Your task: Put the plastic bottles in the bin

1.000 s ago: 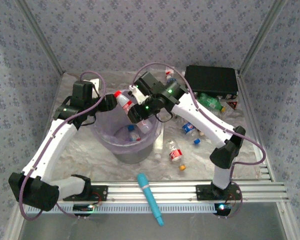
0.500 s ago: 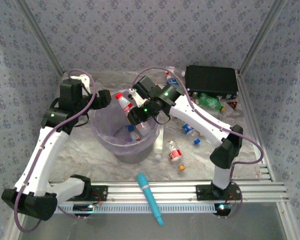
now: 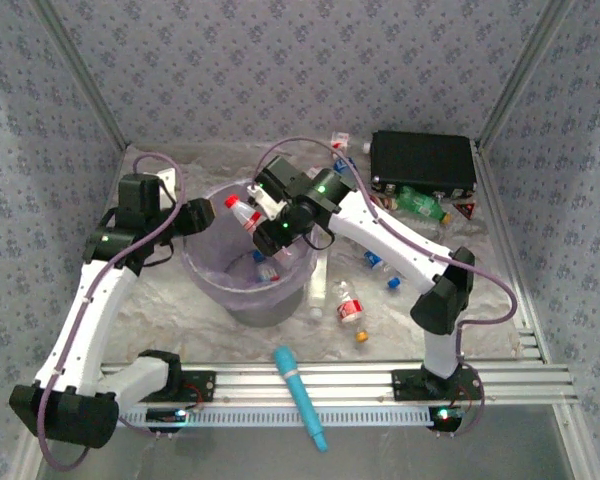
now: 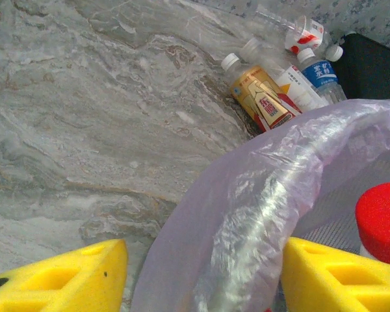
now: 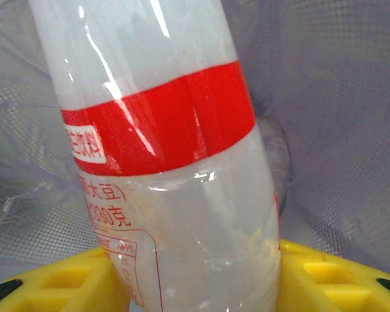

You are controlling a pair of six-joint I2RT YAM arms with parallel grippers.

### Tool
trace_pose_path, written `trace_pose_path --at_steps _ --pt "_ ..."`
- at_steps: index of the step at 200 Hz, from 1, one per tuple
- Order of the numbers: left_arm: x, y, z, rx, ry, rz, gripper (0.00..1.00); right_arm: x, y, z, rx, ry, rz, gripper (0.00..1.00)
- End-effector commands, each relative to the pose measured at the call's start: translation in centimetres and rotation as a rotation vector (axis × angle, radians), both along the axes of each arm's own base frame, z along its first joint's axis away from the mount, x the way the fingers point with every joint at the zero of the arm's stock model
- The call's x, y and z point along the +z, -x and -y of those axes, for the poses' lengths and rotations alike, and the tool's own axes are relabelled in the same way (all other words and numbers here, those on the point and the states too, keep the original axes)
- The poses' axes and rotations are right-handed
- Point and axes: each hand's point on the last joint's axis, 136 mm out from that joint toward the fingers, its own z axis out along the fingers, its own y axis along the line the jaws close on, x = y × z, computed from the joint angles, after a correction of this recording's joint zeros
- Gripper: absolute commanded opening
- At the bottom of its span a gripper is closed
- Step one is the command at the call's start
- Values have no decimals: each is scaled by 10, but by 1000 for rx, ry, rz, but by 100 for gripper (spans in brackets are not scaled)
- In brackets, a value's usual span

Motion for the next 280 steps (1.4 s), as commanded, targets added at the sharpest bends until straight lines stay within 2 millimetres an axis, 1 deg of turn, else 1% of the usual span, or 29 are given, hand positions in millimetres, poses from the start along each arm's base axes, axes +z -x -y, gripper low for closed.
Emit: trace_pose_path --at_steps 1,21,51,71,96,112,125,143,167,171,172,191,210,222,235,245,257,263,268,280 --pt "4 -8 4 -6 26 26 60 -52 7 -13 46 98 -79 55" --pt "3 -11 4 -4 30 31 57 -63 9 -16 58 116 -85 57" --pt "2 -12 4 0 32 33 56 -70 10 -17 59 126 -94 67" --pt "1 -12 4 1 32 31 56 -69 10 -16 58 125 -90 71" --pt "0 -12 4 1 31 31 55 -67 10 -15 54 124 -90 73" --pt "1 -13 4 2 31 34 55 -61 10 -16 59 110 -82 75" --pt "2 -13 4 3 32 36 55 -49 10 -16 64 87 -63 76" --pt "2 -12 3 5 31 36 55 -24 10 -16 72 39 -32 77" --pt "1 -13 2 11 27 40 55 22 9 -11 72 -51 39 78" --pt "1 -13 2 12 28 39 55 33 10 -10 75 -73 59 79" --pt "1 -12 2 12 28 39 55 33 10 -10 75 -73 59 79" --pt "0 -13 2 15 30 39 55 73 11 -3 74 -153 135 81" --pt "0 -14 2 16 32 41 55 107 9 15 42 -214 205 82" --pt "1 -15 2 16 32 43 55 120 3 32 -5 -232 233 84" --pt "0 -15 3 14 34 44 55 125 -5 54 -71 -231 242 85" --pt "1 -16 3 14 34 47 55 121 -12 74 -132 -213 239 86" --pt "1 -16 3 13 33 46 55 111 -17 99 -201 -180 216 87" --pt "1 -16 3 13 32 47 55 102 -17 113 -236 -155 195 88" --pt "1 -16 3 13 33 46 55 96 -18 121 -255 -141 182 88" --pt "1 -16 3 14 35 46 55 78 -13 144 -303 -98 133 88"
